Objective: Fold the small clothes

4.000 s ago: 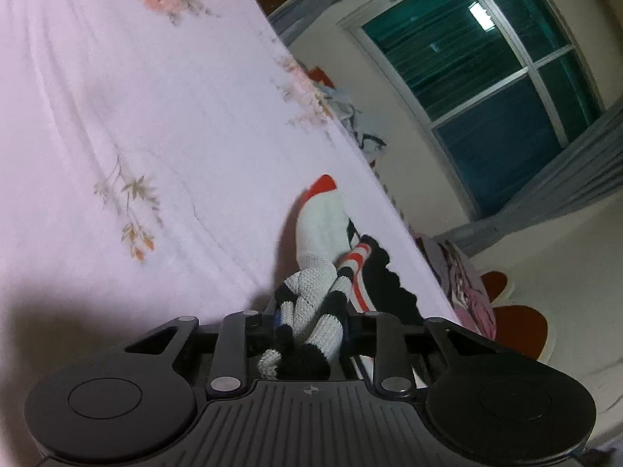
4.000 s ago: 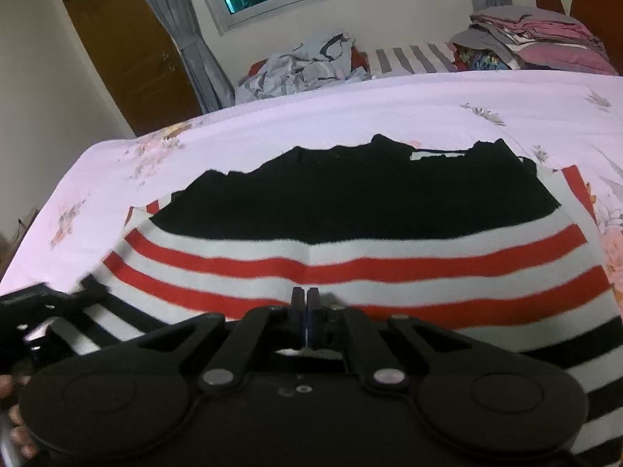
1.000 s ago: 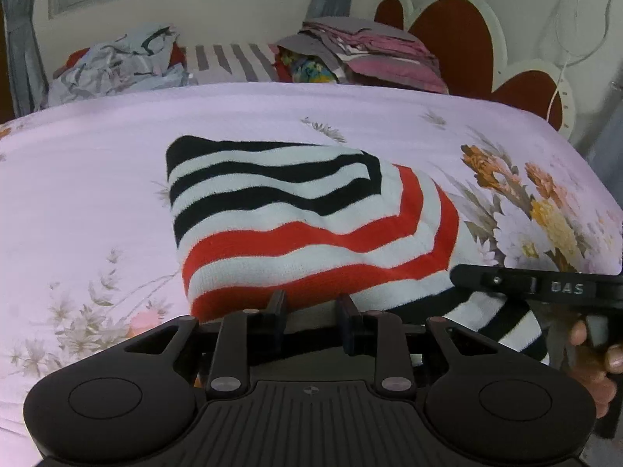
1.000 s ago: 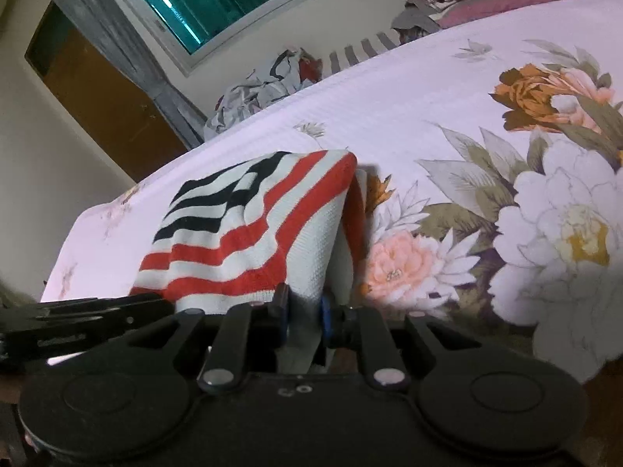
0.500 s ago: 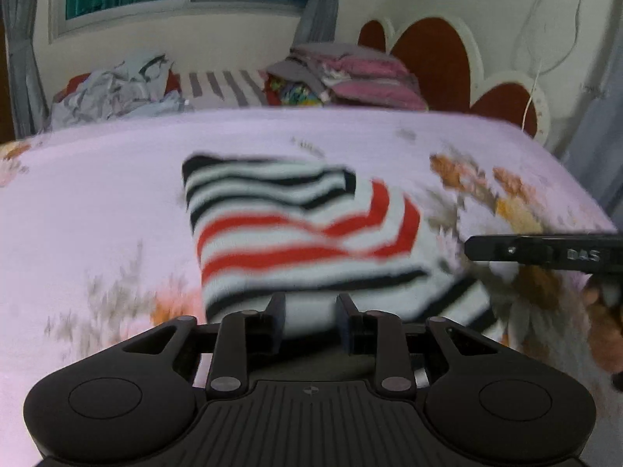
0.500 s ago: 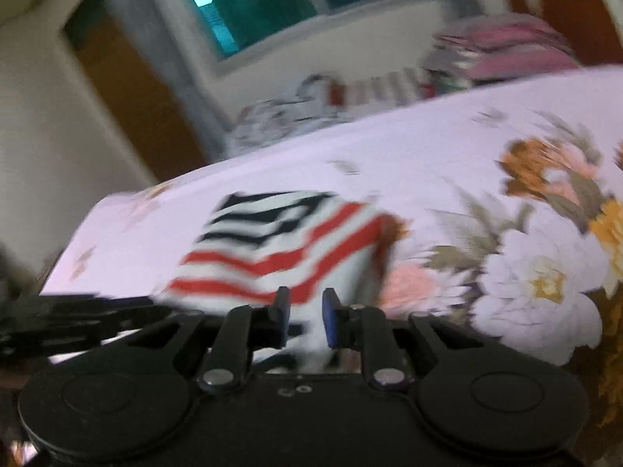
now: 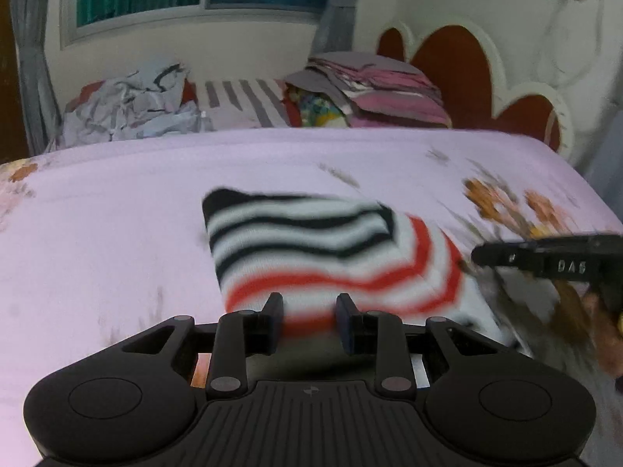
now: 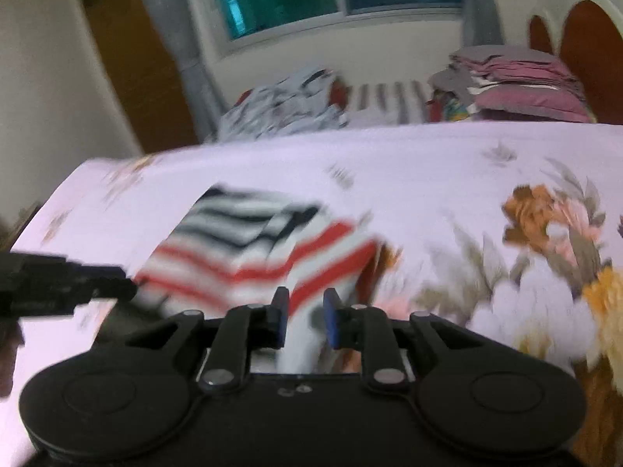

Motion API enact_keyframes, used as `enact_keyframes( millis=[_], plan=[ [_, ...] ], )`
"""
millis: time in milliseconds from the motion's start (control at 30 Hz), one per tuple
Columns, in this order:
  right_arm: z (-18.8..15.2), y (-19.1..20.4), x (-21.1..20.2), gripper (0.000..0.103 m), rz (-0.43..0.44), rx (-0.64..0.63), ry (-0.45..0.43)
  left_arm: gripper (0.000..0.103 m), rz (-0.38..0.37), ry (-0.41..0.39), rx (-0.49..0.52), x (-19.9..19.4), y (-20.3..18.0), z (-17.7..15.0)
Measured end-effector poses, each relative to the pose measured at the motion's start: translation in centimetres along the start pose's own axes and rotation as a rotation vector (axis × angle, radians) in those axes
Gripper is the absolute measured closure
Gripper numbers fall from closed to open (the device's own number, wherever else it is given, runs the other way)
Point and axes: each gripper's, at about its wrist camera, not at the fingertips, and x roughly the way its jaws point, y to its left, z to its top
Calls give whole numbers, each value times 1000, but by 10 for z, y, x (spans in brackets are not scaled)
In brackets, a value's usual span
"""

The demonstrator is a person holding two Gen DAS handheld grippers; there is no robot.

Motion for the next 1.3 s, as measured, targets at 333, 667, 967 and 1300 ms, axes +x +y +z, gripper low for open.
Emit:
enact_keyframes(
  millis=[333,667,967,1300],
  plan=[
    [11,2,59,89,-149,-78,120,74,138,88,92,49,-12,9],
    [-9,25,-8,83,17,-106,49,74,164,62,162,-2,-30,-10],
    [-59,36,-33,92,44,-223,85,74,165,58,84,-39,-26,-59],
    [-59,25,-25,98,42,-163,87,74,235,65,127,-45,-37,-55]
  ],
)
